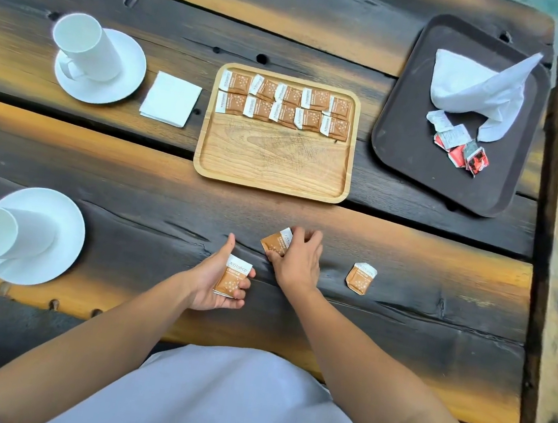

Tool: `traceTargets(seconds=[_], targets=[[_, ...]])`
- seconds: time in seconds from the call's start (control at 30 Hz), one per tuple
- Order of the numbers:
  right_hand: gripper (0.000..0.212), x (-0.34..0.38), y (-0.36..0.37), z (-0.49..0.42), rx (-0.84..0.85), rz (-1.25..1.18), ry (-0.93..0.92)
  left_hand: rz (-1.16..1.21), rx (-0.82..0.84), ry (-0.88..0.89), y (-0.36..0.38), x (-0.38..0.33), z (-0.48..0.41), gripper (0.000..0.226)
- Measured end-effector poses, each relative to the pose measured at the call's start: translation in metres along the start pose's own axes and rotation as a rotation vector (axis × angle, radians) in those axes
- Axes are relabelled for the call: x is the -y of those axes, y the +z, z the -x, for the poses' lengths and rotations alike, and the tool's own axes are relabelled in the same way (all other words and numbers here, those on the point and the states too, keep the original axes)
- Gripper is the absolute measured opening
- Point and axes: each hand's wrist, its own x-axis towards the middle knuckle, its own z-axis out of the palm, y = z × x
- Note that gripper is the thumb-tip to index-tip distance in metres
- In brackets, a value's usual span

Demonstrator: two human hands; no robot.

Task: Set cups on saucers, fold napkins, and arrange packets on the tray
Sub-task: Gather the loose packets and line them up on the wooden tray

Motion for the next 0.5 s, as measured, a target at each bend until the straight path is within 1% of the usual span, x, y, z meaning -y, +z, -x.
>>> traceTargets(seconds=[0.1,0.17,0.23,0.33,0.37,0.43,0.5], targets=[[0.053,-0.001,-0.002,-0.002,0.008,-0.015,-0.003,0.007,-0.012,0.004,-0.003,-0.001,0.0,0.08],[0.047,-0.004,-0.005,-0.005,0.022,-0.036,-0.055,0.015,-0.015,0.01,-0.005,-0.001,0.0,0.08],[0.032,-0.008,-0.007,-0.008,0.067,-0.111,-0.117,0.023,-0.006,0.019,-0.006,-0.001,0.001,0.081],[0.009,-0.011,-0.014,-0.011,0.173,-0.305,-0.114,0.049,0.003,0.039,-0.007,-0.002,0.002,0.083],[0.007,-0.01,-0.016,-0.011,0.197,-0.389,-0.098,0.057,0.003,0.047,-0.007,-0.002,0.002,0.084],[0.012,-0.005,-0.024,-0.011,0.227,-0.54,-0.073,0.069,0.007,0.064,-0.008,-0.002,0.004,0.085],[0.017,0.001,-0.034,-0.008,0.27,-0.622,-0.064,0.072,0.014,0.076,-0.009,0.0,0.007,0.085]])
